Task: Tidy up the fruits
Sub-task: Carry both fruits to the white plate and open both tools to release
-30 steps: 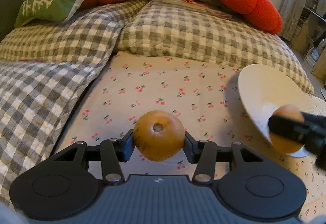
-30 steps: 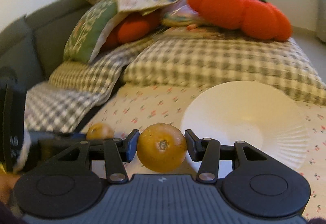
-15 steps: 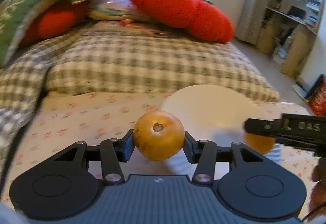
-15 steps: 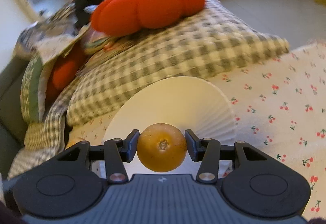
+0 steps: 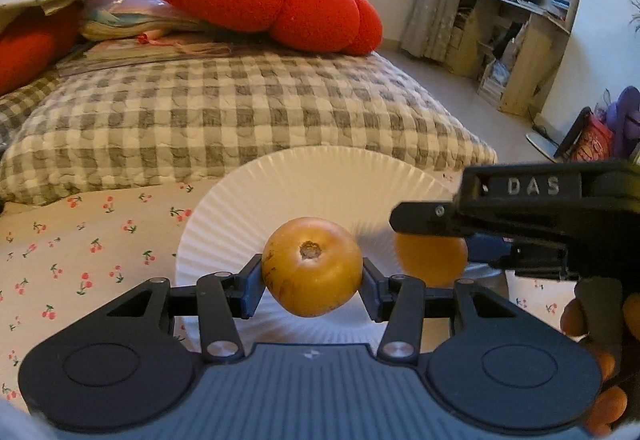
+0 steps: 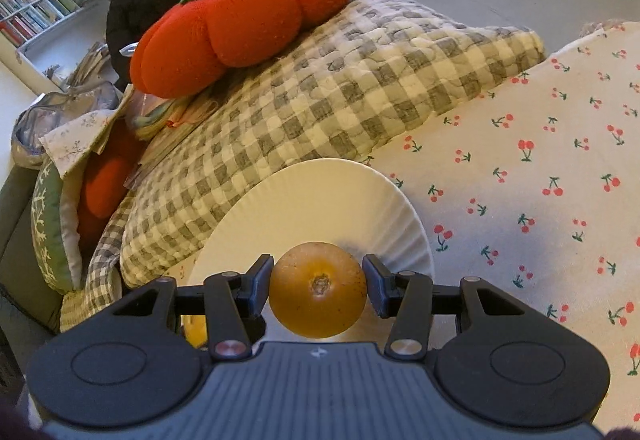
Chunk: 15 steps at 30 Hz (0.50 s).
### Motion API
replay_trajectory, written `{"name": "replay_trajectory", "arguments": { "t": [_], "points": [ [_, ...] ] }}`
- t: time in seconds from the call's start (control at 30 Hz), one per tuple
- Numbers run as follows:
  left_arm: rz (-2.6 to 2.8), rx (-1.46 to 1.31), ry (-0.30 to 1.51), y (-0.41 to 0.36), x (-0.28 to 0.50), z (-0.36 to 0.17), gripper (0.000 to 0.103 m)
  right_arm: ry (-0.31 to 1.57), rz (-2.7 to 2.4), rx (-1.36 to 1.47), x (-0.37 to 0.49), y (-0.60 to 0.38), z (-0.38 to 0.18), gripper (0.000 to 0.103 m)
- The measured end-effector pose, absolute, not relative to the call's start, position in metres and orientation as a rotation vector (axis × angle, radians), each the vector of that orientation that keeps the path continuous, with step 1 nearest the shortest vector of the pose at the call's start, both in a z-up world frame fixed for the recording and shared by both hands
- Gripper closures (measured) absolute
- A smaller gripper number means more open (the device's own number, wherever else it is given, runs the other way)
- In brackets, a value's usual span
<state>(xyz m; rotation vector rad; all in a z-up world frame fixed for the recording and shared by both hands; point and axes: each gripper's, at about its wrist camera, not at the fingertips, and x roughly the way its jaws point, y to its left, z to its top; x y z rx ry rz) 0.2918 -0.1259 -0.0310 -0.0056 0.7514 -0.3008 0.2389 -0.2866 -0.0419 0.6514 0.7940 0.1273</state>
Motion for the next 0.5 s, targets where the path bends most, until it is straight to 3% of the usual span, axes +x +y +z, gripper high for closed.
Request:
{"name": "replay_trajectory", "arguments": {
  "t": [0.5],
  "points": [
    [-0.295, 0.119, 0.730, -0.141, 0.301, -0.042, 0.061, 0.749, 0.134, 0.464, 0.253, -0.260, -0.039, 0.057]
  ]
}}
